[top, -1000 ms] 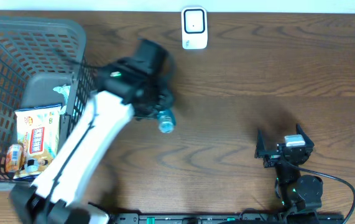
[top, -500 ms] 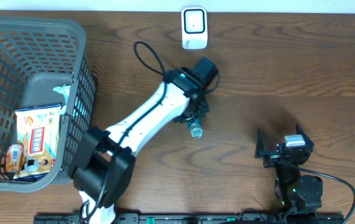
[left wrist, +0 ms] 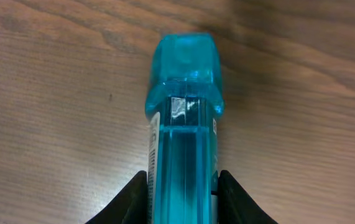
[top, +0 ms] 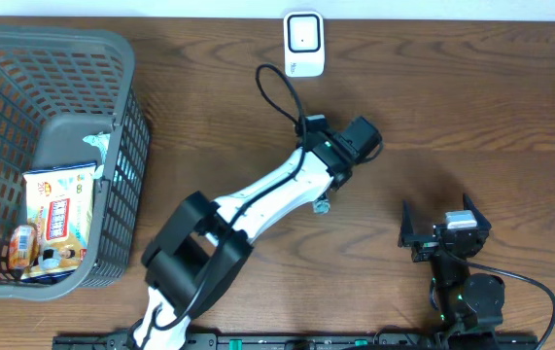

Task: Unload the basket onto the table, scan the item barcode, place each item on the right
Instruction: 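Move the bottle toward the scanner and set it on the table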

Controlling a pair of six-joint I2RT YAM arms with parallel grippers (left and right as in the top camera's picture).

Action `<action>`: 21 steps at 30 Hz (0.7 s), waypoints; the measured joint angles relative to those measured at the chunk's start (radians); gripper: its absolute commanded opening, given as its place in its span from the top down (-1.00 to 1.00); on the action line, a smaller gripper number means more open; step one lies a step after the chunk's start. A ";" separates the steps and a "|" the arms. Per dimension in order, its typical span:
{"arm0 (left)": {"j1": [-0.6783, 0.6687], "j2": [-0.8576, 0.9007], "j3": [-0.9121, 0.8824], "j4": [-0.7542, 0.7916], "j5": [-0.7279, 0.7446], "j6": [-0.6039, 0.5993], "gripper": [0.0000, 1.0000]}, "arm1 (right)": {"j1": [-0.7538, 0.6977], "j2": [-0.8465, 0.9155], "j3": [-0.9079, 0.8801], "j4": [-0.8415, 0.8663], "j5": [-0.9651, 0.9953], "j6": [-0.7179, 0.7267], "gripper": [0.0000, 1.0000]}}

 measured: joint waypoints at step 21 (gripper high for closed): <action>0.062 0.018 0.001 -0.019 -0.082 0.064 -0.96 | 0.000 0.000 0.000 0.000 0.000 0.000 -0.98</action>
